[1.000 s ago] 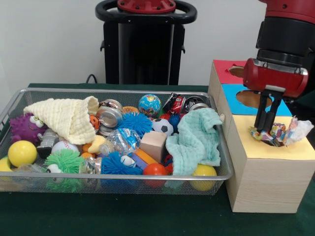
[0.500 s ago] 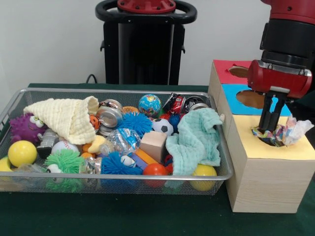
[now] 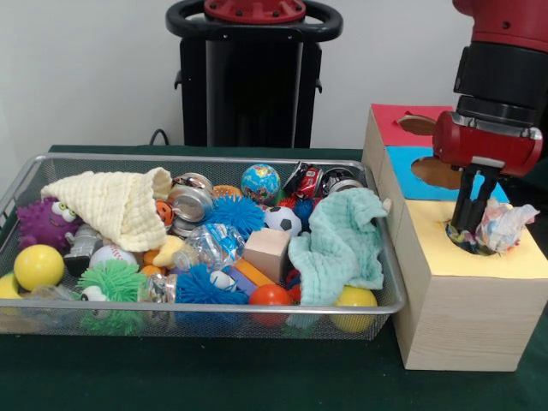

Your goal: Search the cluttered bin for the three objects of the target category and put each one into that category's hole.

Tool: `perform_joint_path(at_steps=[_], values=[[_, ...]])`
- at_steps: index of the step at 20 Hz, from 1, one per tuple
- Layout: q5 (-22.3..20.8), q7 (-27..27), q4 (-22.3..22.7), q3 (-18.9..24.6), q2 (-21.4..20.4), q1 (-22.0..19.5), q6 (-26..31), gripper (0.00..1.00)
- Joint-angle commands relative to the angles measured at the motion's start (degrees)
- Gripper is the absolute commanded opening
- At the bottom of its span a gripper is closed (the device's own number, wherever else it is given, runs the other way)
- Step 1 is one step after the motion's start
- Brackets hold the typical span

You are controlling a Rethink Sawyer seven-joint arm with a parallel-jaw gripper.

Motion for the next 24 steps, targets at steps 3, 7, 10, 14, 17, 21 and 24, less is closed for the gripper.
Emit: perform_joint_path(at_steps=[3,7,10,14,17,21,24], values=[[2.7,15.2,1.9,4.1,3.7,0.5,-0.5,0.0],[2.8,15.2,1.6,3.6,4.0,0.8,-0.6,0.0],[2.9,15.2,1.5,3.5,4.1,0.9,-0.8,0.0],[2.9,15.1,1.6,3.6,4.3,0.8,-1.4,0.0],[2.8,14.9,1.8,3.8,4.2,0.8,-1.8,0.0],[2.7,14.7,2.5,4.2,3.5,0.6,-1.9,0.0],[2.5,14.1,3.2,4.7,2.5,0.2,-1.3,0.0]])
